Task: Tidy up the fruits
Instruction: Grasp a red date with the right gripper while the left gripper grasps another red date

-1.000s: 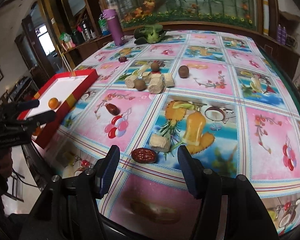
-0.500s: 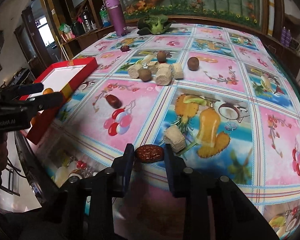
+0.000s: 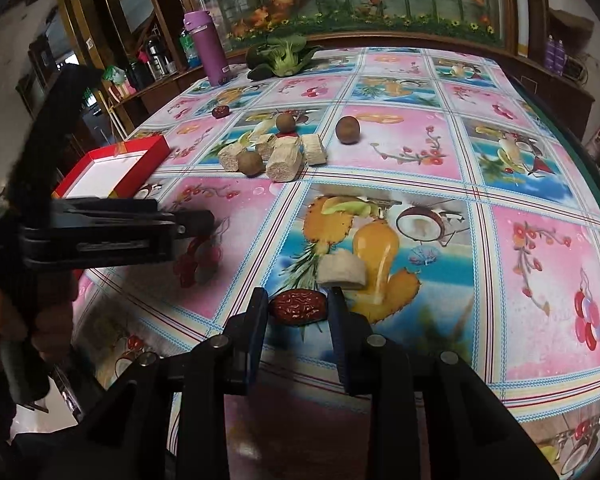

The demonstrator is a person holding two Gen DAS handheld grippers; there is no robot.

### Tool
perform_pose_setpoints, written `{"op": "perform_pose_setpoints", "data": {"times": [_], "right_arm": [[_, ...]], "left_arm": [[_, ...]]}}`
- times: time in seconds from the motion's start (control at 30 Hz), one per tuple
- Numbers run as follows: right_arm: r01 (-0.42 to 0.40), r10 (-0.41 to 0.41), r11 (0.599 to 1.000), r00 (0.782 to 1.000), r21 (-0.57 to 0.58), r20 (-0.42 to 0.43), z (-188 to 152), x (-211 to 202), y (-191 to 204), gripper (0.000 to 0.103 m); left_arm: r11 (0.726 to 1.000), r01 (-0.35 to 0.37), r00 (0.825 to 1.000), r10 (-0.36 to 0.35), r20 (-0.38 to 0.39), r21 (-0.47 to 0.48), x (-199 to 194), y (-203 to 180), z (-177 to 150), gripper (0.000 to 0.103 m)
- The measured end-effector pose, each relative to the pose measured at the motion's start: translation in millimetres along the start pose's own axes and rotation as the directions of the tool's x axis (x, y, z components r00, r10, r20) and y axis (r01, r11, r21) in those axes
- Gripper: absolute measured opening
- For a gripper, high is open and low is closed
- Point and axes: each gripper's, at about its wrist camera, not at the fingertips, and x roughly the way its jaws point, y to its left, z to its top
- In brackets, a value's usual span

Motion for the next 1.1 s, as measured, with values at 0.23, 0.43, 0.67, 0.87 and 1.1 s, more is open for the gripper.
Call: {"op": "perform_pose_setpoints", "data": {"times": [0.23,0.43,0.67,0.87,1.1], "right_arm": [[-0.017,0.017,1.0,1.0,0.002,0.002,0.0,0.4,-0.5,0.03],[-0.015,0.015,1.0,1.0,-0.003,-0.003,0.1,0.7,1.8,0.029],[-0.032,0.032,0.999,0.999,-0.002,-0.019,0.7,2.2,9.9,0.029],[-0.025,0.025,1.0,1.0,-0.011,-0.018,0.8,3.5,13.8,0.029],[-0.03,0.03,1.0,0.999,0.002,-0.017,1.2,3.5,13.9,0.029]], "left_arm": [[0.999,0.015,0.999,-0.016,0.036,0.028,-6.0,5.9,-6.0,0.041],[0.998,0.058,0.997,-0.059,0.048,0.03,-12.6,15.4,-14.4,0.023],[0.995,0.092,0.994,-0.093,0.054,0.025,-16.2,22.7,-19.5,0.021],[0.995,0.096,0.994,-0.097,0.05,0.007,-16.4,28.7,-20.8,0.021],[0.994,0.105,0.992,-0.106,0.064,0.012,-17.6,30.1,-20.1,0.02]]}}
